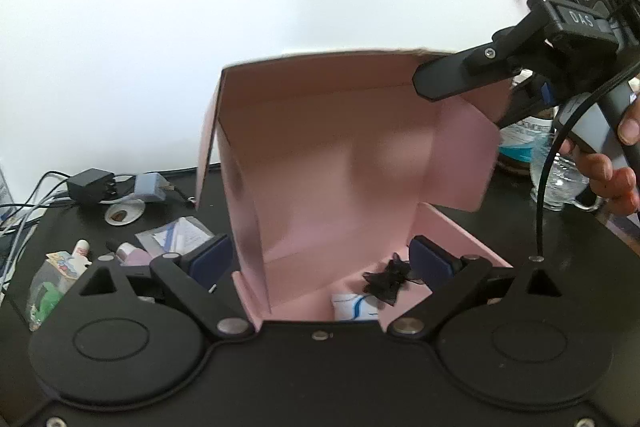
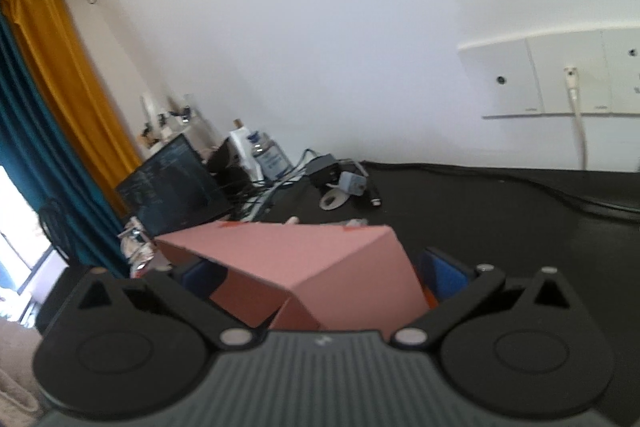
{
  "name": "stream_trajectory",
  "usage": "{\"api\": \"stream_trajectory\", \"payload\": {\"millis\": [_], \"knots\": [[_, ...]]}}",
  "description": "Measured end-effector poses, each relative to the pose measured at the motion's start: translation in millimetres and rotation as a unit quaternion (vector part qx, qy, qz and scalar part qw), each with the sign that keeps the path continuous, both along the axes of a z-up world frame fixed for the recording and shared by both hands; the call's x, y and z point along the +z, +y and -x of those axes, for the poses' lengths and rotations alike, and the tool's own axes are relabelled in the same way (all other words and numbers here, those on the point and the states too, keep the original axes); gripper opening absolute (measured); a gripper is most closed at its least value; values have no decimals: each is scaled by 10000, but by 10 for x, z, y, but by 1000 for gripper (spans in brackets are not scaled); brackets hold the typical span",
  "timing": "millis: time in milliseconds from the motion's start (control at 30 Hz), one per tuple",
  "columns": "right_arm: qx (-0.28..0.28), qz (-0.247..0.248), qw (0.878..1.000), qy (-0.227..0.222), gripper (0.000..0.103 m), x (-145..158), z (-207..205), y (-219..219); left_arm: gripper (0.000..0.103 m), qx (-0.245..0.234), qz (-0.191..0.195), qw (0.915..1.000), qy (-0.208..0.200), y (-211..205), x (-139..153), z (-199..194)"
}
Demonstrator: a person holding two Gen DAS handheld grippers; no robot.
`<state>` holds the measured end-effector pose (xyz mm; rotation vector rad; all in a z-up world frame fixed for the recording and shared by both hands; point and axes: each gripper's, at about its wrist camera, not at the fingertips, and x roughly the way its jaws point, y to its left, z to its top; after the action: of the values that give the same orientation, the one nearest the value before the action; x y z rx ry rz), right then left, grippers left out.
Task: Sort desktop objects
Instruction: 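Swing the pink lid down over the box with the right gripper, then press the pink lid shut onto the box with the right gripper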
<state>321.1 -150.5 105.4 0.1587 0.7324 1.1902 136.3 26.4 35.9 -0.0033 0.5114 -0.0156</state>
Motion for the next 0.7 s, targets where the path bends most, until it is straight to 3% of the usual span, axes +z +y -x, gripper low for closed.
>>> {"api": "stream_trajectory", "payload": {"millis": [233,700], "knots": [[-575,23,9983,1,102,27,266,-210,97,-229,62,9997,-12,27,-12,39],[-636,153,9978,114,102,-60,630,-126,97,-361,91,9993,-14,83,7,172]]}}
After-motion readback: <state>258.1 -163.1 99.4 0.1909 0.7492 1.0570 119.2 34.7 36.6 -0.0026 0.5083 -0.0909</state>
